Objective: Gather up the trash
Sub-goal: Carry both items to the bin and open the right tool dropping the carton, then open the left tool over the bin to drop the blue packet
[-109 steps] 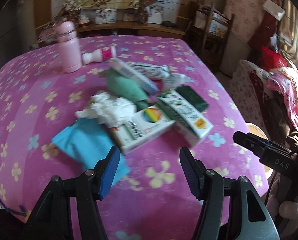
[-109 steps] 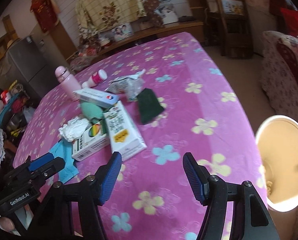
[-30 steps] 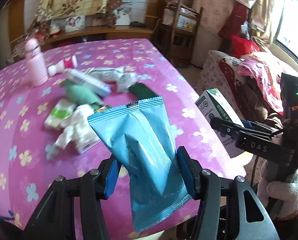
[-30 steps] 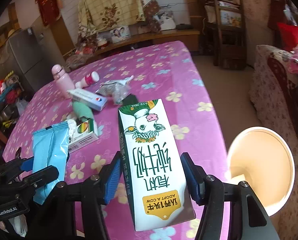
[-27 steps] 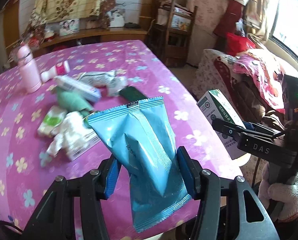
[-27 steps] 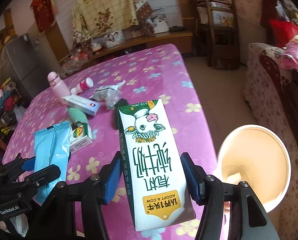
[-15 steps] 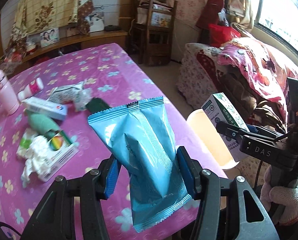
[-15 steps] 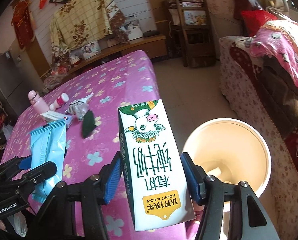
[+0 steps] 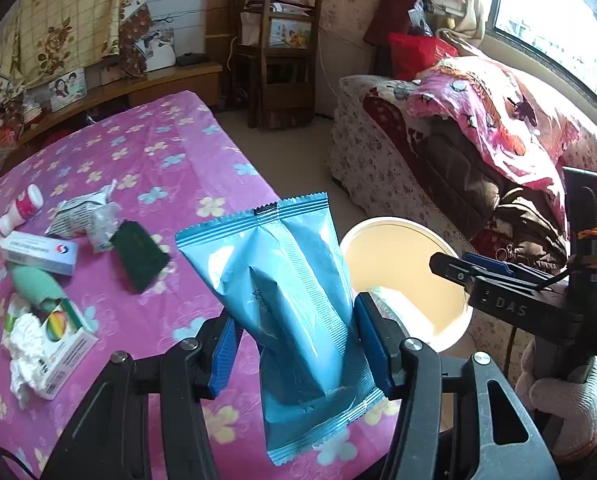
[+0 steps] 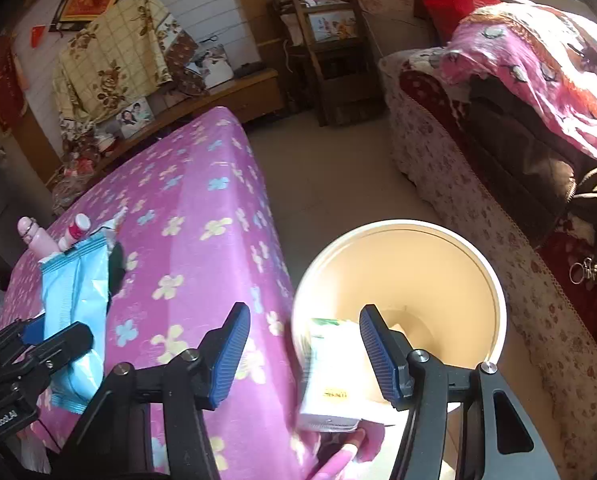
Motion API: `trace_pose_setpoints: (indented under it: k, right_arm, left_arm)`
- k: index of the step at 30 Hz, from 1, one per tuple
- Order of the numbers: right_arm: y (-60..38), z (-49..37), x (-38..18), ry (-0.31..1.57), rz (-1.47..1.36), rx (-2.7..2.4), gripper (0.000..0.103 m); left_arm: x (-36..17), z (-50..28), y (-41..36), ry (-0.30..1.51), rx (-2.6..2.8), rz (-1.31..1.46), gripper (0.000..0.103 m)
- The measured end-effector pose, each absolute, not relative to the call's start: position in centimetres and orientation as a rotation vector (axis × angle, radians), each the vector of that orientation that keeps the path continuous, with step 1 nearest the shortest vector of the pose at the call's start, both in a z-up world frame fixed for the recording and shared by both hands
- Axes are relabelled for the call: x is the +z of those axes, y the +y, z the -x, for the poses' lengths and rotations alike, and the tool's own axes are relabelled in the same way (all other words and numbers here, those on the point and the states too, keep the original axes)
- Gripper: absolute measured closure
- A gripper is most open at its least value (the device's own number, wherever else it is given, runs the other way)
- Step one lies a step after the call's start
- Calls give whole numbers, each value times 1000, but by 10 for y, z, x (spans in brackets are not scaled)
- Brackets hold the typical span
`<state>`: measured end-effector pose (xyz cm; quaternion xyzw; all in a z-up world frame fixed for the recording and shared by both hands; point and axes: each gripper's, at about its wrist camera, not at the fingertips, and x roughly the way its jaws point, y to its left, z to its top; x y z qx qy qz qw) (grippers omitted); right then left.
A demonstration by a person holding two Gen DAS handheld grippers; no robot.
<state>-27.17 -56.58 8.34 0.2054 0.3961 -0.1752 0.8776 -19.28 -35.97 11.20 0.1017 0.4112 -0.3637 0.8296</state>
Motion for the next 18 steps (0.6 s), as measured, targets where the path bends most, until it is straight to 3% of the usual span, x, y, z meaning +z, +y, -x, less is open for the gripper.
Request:
trace_pose_setpoints:
  k: [2,10,18]
  right_arm:
    - [-574,271,75,847,-441,-377,52]
    - [-592,280,60,831,-531,-414,51]
    - [-610,290,53,811,-577,-499,36]
  left_arm:
    - [108,192,-366,881,-774,-219,46]
    - [90,189,-388,922,-795,-220,46]
    - [75,187,-421,947,-839,-226,46]
